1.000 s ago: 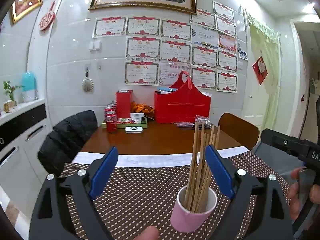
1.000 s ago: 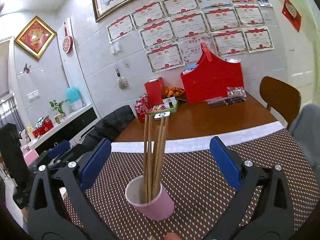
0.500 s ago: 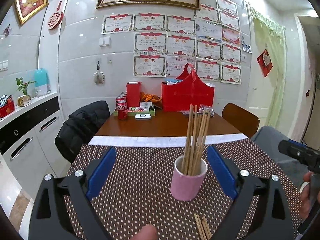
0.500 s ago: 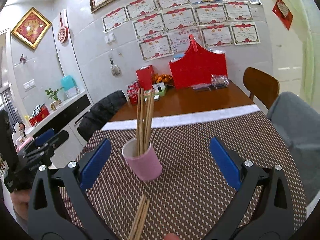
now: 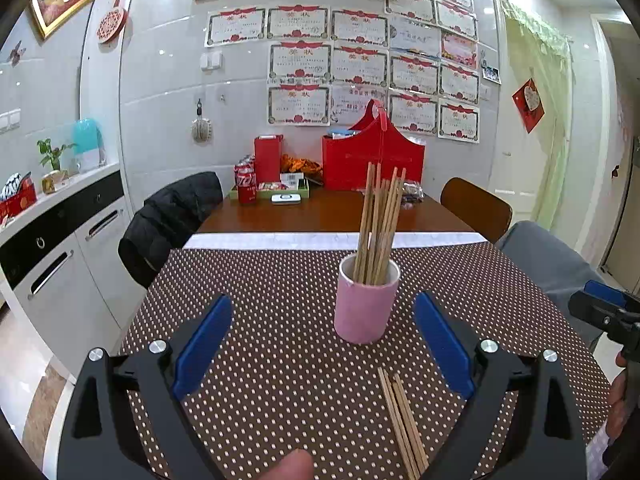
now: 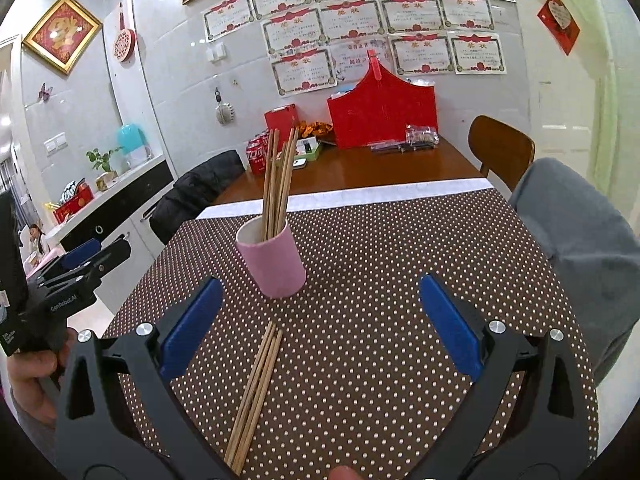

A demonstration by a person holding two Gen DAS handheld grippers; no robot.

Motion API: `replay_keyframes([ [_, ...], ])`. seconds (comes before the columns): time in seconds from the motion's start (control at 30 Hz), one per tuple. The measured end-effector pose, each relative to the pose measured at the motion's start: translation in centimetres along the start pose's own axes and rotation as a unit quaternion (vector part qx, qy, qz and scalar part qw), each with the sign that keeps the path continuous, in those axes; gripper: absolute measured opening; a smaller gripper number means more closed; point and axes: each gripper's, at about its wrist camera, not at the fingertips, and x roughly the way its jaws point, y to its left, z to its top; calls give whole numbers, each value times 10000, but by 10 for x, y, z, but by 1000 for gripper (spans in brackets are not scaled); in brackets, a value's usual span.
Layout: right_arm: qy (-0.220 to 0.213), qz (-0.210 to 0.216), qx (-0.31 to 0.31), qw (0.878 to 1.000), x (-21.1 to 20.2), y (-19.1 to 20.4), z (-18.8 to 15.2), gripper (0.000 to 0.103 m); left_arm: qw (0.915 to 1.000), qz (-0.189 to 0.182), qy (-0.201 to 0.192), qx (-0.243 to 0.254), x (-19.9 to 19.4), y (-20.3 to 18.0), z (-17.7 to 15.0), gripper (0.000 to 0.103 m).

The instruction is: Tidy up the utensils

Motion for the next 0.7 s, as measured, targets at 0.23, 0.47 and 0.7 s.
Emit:
replay_keyframes([
  [0.23,226,-50,-129,9996,3,9,-16,97,9991,-107,411,9,-3,-5,-29,91],
  [0.47,639,-79,-141,9978,17,7,-41,97,9908,-290,1312,162,27,-19,-84,91],
  [0.7,912,-69,-105,9958,28,-1,-60,97,9790,-372,1984,275,57,-29,-125,91],
])
